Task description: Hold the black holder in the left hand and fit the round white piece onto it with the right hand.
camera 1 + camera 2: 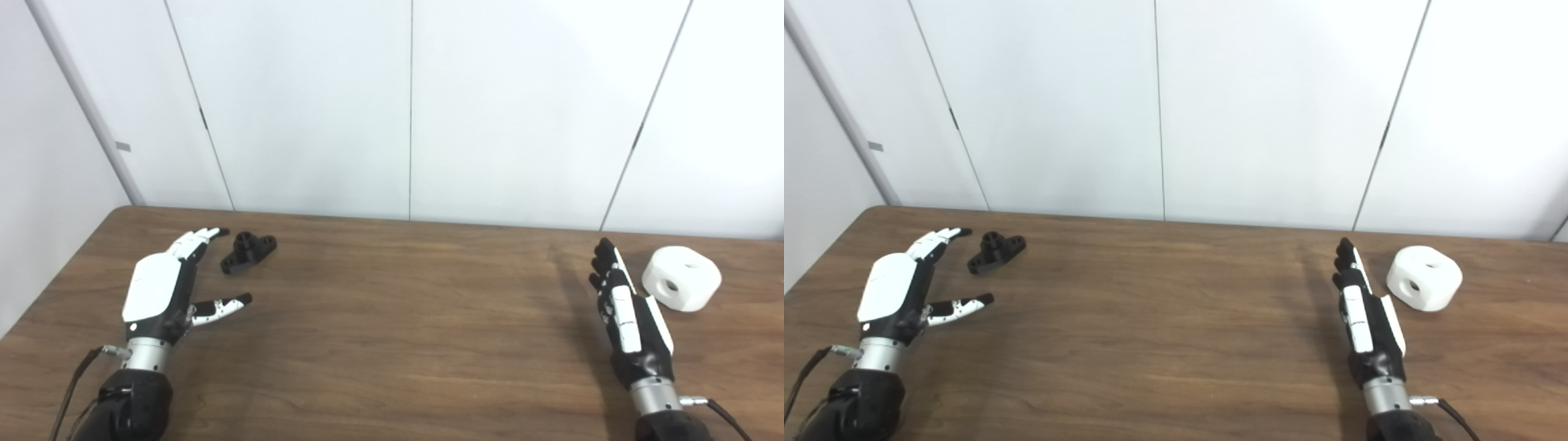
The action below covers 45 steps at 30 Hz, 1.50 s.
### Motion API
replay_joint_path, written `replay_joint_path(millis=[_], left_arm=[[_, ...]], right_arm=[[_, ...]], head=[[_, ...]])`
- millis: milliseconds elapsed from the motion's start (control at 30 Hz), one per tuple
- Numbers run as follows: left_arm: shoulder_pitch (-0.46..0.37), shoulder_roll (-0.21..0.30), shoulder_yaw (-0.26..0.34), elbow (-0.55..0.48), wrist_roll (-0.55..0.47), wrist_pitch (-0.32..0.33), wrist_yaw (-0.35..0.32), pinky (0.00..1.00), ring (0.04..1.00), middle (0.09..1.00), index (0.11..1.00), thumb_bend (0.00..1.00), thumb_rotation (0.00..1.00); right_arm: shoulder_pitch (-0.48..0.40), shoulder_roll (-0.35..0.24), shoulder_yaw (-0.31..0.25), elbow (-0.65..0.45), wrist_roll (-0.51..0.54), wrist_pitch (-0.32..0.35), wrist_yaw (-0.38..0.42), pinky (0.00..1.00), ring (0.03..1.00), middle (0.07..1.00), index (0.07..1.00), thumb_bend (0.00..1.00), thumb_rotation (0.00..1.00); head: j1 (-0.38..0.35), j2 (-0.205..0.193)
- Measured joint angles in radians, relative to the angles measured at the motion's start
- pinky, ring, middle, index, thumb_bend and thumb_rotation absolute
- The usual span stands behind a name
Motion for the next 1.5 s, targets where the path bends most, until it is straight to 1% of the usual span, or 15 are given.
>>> replay_joint_path(millis=[167,300,367,467,500,567,667,733,833,900,1000,1100,1267,1467,1500], left_arm=[[-0.036,0.003,0.02,0.069,-0.03,0.005,0.007,0.87,0.954,0.948,0.936,0.82,0.25],[-0.074,0.019,0.021,0.121,-0.037,0.036,0.006,0.89,0.968,0.96,0.943,0.88,0.29],[-0.095,0.032,0.017,0.154,-0.043,0.058,-0.008,0.89,0.969,0.957,0.937,0.91,0.31],[-0.123,0.058,-0.003,0.206,-0.041,0.074,-0.021,0.92,0.978,0.956,0.922,0.95,0.36],[-0.129,0.067,-0.015,0.212,-0.04,0.083,-0.025,0.96,0.991,0.967,0.907,0.97,0.39],[-0.144,0.08,-0.032,0.221,-0.035,0.116,-0.052,0.99,0.998,0.98,0.897,0.98,0.42],[-0.163,0.1,-0.063,0.233,-0.03,0.157,-0.09,1.0,1.0,0.984,0.866,1.0,0.45],[-0.175,0.115,-0.084,0.238,-0.027,0.184,-0.119,1.0,1.0,0.989,0.855,1.0,0.48],[-0.191,0.135,-0.111,0.252,-0.027,0.219,-0.166,1.0,1.0,0.986,0.849,1.0,0.5],[-0.199,0.144,-0.125,0.255,-0.028,0.235,-0.189,1.0,1.0,0.988,0.851,1.0,0.51],[-0.203,0.155,-0.145,0.257,-0.028,0.255,-0.225,1.0,1.0,0.983,0.844,1.0,0.51],[-0.206,0.159,-0.164,0.268,-0.029,0.257,-0.248,1.0,1.0,0.977,0.833,1.0,0.52],[-0.229,0.175,-0.194,0.304,-0.029,0.257,-0.264,1.0,1.0,0.978,0.805,1.0,0.55],[-0.252,0.178,-0.22,0.324,-0.028,0.251,-0.272,1.0,1.0,0.979,0.785,1.0,0.55],[-0.254,0.178,-0.221,0.328,-0.029,0.249,-0.272,1.0,1.0,0.978,0.782,1.0,0.55]], right_arm=[[-0.004,-0.001,0.001,0.007,0.0,-0.002,0.002,1.0,1.0,1.0,1.0,0.46,1.0],[-0.009,-0.001,0.001,0.016,0.0,-0.006,0.002,1.0,1.0,1.0,1.0,0.42,1.0],[-0.01,-0.002,0.001,0.019,0.0,-0.01,0.002,1.0,1.0,1.0,1.0,0.4,1.0],[-0.014,-0.004,0.001,0.025,-0.002,-0.018,0.002,1.0,1.0,1.0,1.0,0.38,1.0],[-0.015,-0.005,0.001,0.025,-0.002,-0.019,0.002,1.0,1.0,1.0,1.0,0.39,1.0],[-0.014,-0.007,0.001,0.025,0.001,-0.019,0.005,1.0,1.0,1.0,1.0,0.4,1.0],[-0.014,-0.008,0.0,0.025,0.01,-0.018,0.008,1.0,1.0,1.0,1.0,0.4,1.0],[-0.015,-0.008,0.0,0.026,0.014,-0.02,0.01,1.0,1.0,1.0,1.0,0.38,1.0],[-0.023,-0.008,0.0,0.038,0.012,-0.042,0.009,1.0,1.0,1.0,1.0,0.39,1.0],[-0.024,-0.009,-0.002,0.039,0.015,-0.044,0.01,1.0,1.0,1.0,1.0,0.4,1.0],[-0.024,-0.009,-0.005,0.039,0.02,-0.042,0.01,1.0,1.0,1.0,1.0,0.38,1.0],[-0.024,-0.01,-0.005,0.039,0.028,-0.041,0.011,1.0,1.0,1.0,1.0,0.38,1.0],[-0.024,-0.015,-0.005,0.039,0.03,-0.041,0.013,1.0,1.0,1.0,1.0,0.38,1.0],[-0.024,-0.016,-0.006,0.039,0.032,-0.041,0.013,1.0,1.0,1.0,1.0,0.37,1.0],[-0.024,-0.016,-0.006,0.038,0.032,-0.041,0.013,1.0,1.0,1.0,1.0,0.38,1.0]], head=[[0.012,-0.006],[0.034,-0.015],[0.044,-0.017],[0.052,-0.018],[0.052,-0.017],[0.061,-0.017],[0.077,-0.014],[0.081,-0.014],[0.089,-0.012],[0.097,-0.011],[0.107,-0.008],[0.115,-0.006],[0.129,0.0],[0.132,0.002],[0.132,0.002]])
